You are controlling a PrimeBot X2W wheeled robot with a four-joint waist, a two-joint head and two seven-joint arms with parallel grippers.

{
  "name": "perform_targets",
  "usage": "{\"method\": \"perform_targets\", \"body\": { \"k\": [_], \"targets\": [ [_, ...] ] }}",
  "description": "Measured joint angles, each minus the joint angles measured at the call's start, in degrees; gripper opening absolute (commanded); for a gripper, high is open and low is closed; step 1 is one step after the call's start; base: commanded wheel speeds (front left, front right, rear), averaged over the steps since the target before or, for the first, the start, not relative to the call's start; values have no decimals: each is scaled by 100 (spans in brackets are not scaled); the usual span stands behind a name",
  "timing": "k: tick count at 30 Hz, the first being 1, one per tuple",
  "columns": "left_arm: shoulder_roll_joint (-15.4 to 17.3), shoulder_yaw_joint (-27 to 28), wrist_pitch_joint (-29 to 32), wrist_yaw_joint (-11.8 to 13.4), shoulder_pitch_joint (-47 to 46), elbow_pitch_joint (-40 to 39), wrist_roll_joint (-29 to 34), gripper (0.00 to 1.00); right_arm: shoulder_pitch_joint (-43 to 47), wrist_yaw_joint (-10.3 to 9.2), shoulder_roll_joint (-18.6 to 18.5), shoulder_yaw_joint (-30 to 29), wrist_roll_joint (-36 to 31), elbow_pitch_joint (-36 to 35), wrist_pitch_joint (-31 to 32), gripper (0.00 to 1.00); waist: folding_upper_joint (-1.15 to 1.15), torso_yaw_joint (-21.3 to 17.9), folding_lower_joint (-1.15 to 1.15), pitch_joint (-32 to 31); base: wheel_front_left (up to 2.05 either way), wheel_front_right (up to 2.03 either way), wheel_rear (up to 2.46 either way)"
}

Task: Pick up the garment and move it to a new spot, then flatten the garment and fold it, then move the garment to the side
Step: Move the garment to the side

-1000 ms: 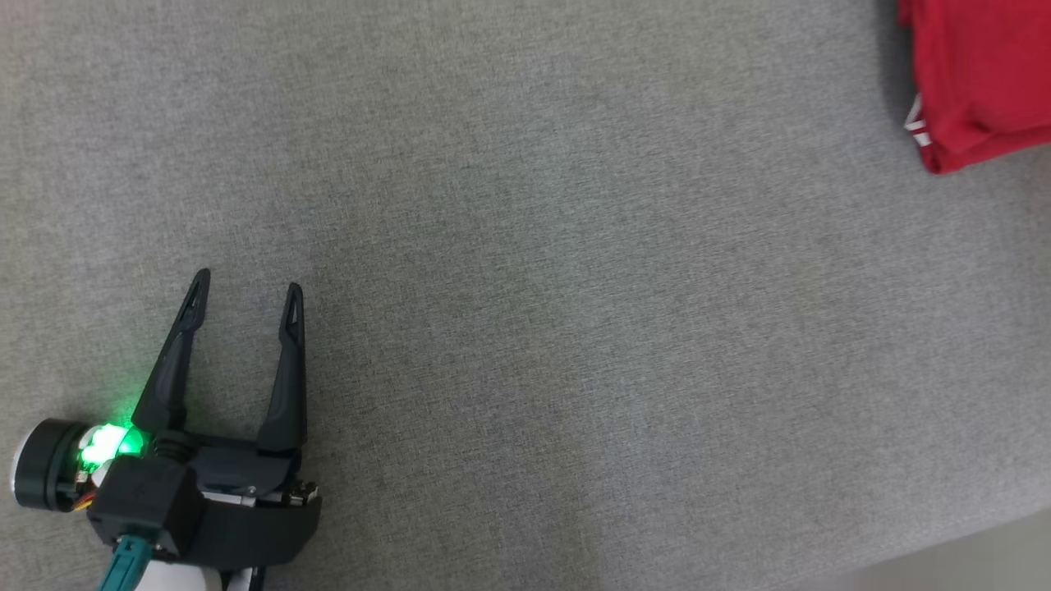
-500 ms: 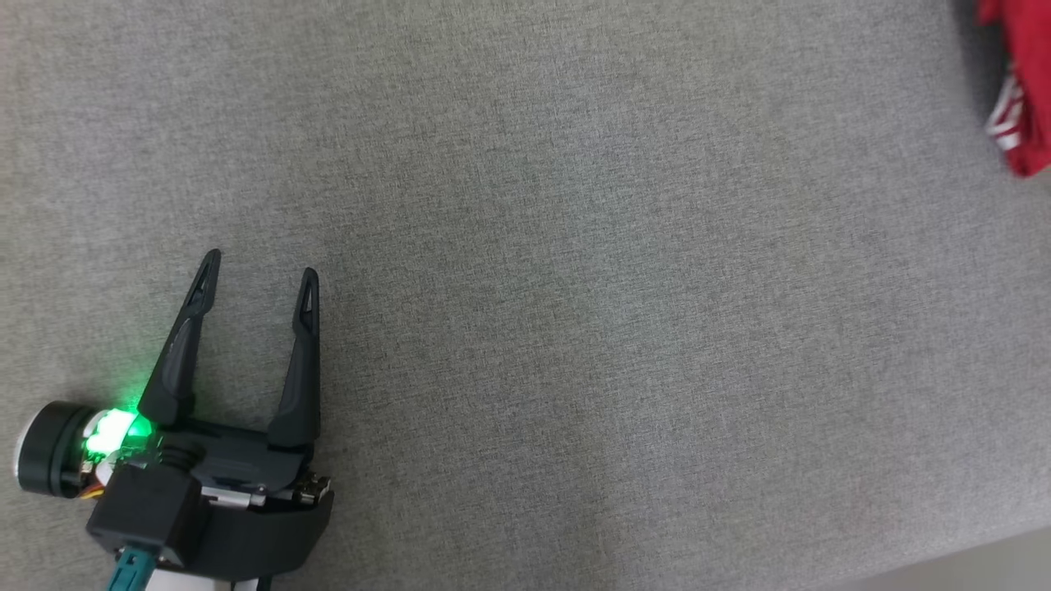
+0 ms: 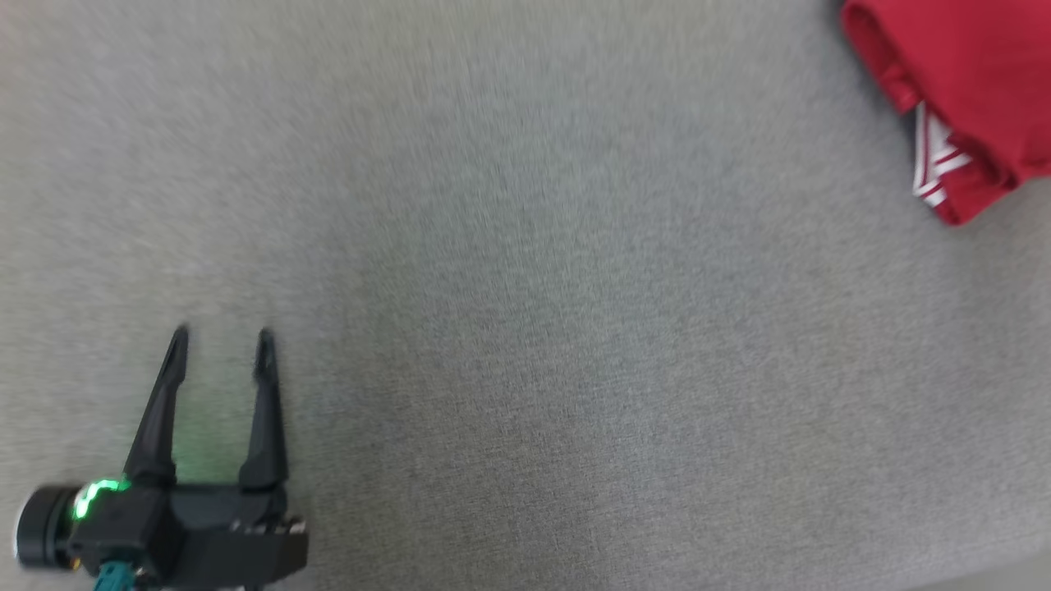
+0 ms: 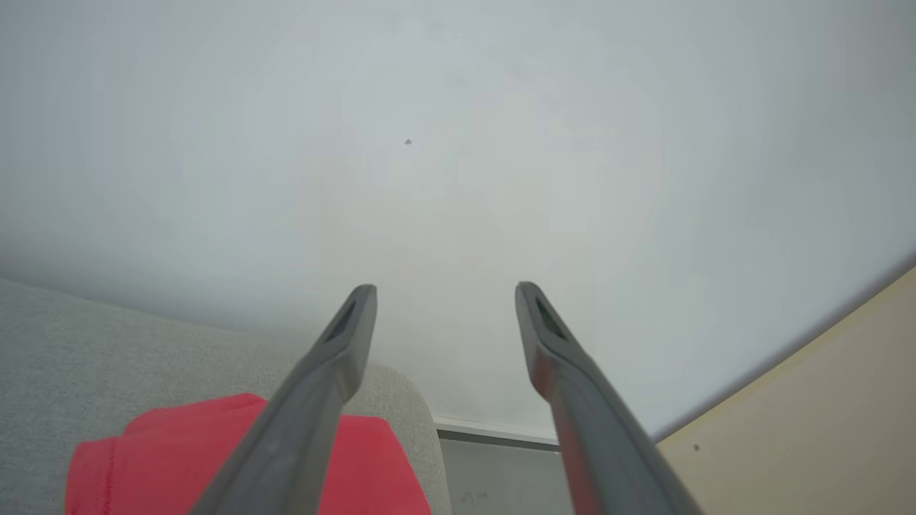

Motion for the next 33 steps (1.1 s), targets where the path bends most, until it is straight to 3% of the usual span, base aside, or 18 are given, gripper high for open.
{"method": "perform_targets", "body": {
  "k": [6, 13, 22, 33],
  "targets": [
    [-77, 292, 0, 38, 474, 94, -140, 100, 815, 0, 367, -402, 180, -601, -157, 100, 0, 85, -1, -663, 0, 0, 0],
    [-153, 432, -1, -13, 748, 220, -300, 100, 2676, 0, 969, -1749, -367, -1920, -165, 100, -1, 260, -2, -1458, 0, 0, 0],
    [-219, 405, 0, -65, 890, 457, -349, 100, 4986, 0, 1965, -3025, -967, -3253, -166, 100, -1, 694, -2, -2031, 0, 0, 0],
    [-263, 272, 0, -112, 909, 708, -321, 100, 6680, 0, 2852, -3486, -1348, -4191, -166, 100, -1, 1106, -1, -2395, 0, 0, 0]
  ]
}}
